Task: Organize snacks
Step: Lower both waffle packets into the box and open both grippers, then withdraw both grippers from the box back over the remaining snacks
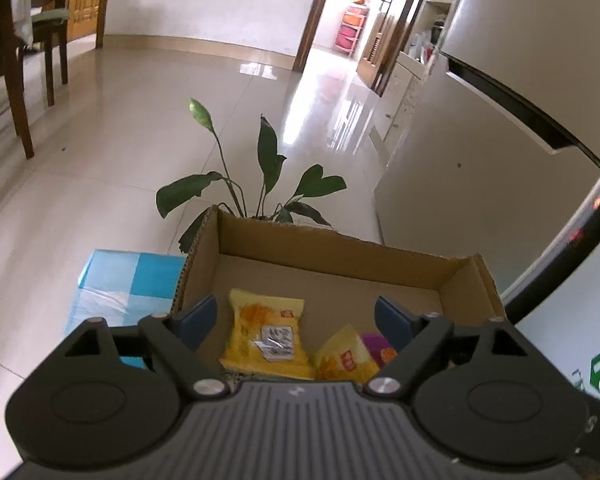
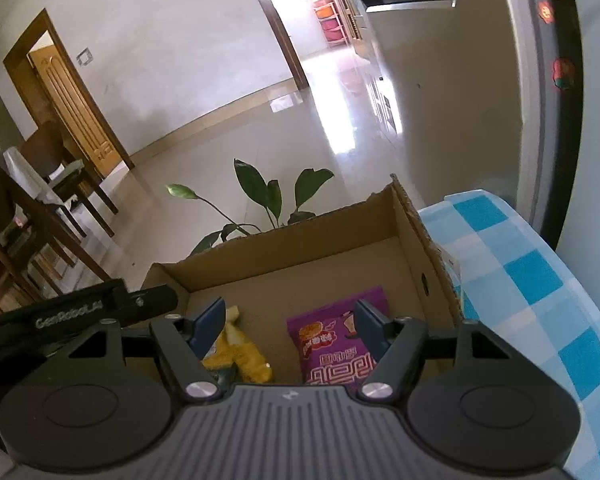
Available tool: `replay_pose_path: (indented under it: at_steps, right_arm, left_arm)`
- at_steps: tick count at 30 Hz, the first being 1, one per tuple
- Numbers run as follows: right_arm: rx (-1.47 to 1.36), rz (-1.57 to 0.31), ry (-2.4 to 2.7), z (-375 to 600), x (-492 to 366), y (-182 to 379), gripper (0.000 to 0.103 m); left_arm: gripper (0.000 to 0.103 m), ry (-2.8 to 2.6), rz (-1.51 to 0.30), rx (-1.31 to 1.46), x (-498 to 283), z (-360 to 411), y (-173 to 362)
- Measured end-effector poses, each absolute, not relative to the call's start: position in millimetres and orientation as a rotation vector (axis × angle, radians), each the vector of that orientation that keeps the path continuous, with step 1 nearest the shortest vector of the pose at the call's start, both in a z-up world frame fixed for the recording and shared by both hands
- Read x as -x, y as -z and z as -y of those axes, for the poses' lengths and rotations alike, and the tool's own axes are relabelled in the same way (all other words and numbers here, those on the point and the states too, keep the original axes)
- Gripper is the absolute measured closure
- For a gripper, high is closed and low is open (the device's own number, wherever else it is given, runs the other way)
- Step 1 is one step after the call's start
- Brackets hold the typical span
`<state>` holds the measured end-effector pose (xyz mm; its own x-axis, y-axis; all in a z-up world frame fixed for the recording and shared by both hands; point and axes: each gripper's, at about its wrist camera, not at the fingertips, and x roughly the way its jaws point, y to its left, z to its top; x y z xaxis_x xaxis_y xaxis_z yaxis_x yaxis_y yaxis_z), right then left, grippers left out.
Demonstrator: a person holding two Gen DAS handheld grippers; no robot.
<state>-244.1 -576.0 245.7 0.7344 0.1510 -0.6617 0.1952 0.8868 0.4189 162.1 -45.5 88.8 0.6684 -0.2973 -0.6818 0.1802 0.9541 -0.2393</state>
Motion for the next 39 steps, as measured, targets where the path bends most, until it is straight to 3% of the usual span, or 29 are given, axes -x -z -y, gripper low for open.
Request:
replay_pose_path:
  at_steps: [22, 39]
  right_arm:
    - [-0.452, -0.772, -0.003, 601.4, 280.6, -267.6, 0.019]
    - [-0.474, -0.823, 0.007, 618.0, 341.7, -266.8, 0.015]
  left_arm:
    - [0.016, 0.292, -0.81, 0.137, -112.8, 5.9, -110.6]
    - [0.016, 0.469, -0.883, -0.058, -69.6, -3.6, -61.0]
